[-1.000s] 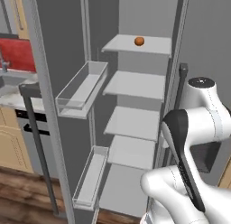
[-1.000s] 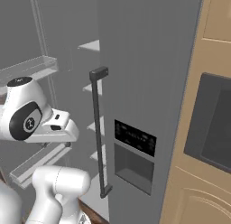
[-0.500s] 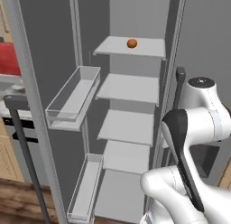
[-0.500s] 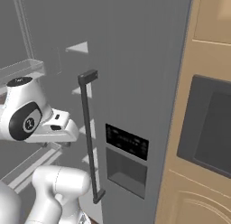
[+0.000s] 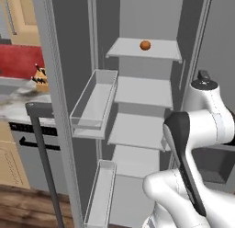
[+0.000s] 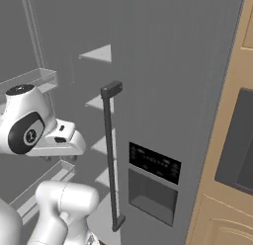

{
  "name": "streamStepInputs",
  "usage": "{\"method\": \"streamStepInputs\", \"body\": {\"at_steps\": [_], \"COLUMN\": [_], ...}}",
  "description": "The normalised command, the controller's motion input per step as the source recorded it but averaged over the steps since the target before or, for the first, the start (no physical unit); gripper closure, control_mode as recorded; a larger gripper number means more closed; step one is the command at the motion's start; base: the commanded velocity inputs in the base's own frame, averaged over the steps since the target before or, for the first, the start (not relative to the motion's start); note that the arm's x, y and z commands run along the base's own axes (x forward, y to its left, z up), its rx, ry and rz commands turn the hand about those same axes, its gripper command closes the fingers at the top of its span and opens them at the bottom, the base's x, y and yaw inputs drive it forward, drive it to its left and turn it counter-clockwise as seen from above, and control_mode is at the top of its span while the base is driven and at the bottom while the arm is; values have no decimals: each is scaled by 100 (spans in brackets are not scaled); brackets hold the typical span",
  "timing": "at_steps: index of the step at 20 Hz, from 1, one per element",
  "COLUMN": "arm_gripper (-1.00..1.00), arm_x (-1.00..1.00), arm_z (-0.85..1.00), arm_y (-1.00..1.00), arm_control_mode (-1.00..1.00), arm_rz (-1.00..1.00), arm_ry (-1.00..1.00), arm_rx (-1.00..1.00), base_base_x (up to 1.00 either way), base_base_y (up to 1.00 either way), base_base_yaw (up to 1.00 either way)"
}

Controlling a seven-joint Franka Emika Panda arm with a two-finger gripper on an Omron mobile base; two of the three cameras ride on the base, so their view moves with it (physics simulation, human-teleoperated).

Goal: Pick the tangerine and peach from the fridge and place them inside the tupperware on the counter.

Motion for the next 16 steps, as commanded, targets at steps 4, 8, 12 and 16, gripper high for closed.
{"method": "streamStepInputs", "body": {"at_steps": [4, 8, 12, 16], "arm_gripper": [-100, -100, -100, -100], "arm_x": [0, 0, 0, 0], "arm_z": [0, 0, 0, 0], "arm_y": [0, 0, 0, 0], "arm_control_mode": [100, 100, 100, 100], "arm_rz": [0, 0, 0, 0], "arm_ry": [0, 0, 0, 0], "arm_rx": [0, 0, 0, 0], "base_base_x": [34, 49, 51, 62], "base_base_y": [-8, 0, 10, 8], "base_base_yaw": [0, 0, 0, 0]}}
